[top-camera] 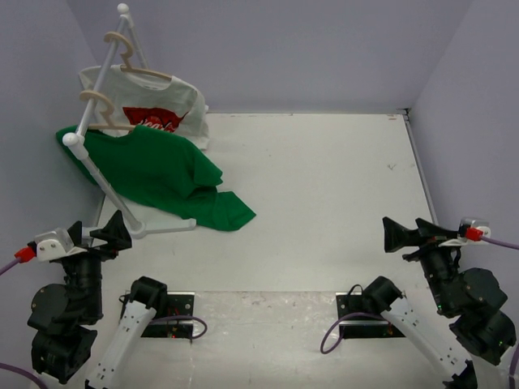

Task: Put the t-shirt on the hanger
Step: Reset both arms

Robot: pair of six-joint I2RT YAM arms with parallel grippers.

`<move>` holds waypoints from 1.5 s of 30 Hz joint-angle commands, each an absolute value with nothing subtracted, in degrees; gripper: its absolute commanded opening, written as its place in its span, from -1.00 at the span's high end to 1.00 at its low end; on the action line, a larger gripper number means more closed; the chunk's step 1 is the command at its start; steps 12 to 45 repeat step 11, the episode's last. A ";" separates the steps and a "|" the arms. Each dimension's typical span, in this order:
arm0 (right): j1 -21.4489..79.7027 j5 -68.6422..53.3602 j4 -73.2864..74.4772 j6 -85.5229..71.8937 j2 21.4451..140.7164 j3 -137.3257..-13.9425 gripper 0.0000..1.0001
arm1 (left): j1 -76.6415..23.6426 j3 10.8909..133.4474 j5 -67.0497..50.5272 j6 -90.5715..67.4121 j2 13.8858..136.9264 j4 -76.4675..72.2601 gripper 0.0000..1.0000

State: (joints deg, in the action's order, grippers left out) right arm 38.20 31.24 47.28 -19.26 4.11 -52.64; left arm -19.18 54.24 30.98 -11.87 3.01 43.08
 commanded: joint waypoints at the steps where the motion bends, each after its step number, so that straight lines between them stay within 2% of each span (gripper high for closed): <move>1: 38.27 33.46 47.50 -20.62 6.53 -52.19 -0.97 | -19.65 54.05 29.53 -11.16 3.25 41.08 -1.00; 45: 38.28 34.36 47.42 -21.31 7.54 -51.73 -0.98 | -20.39 53.96 28.86 -10.98 3.76 40.87 -1.00</move>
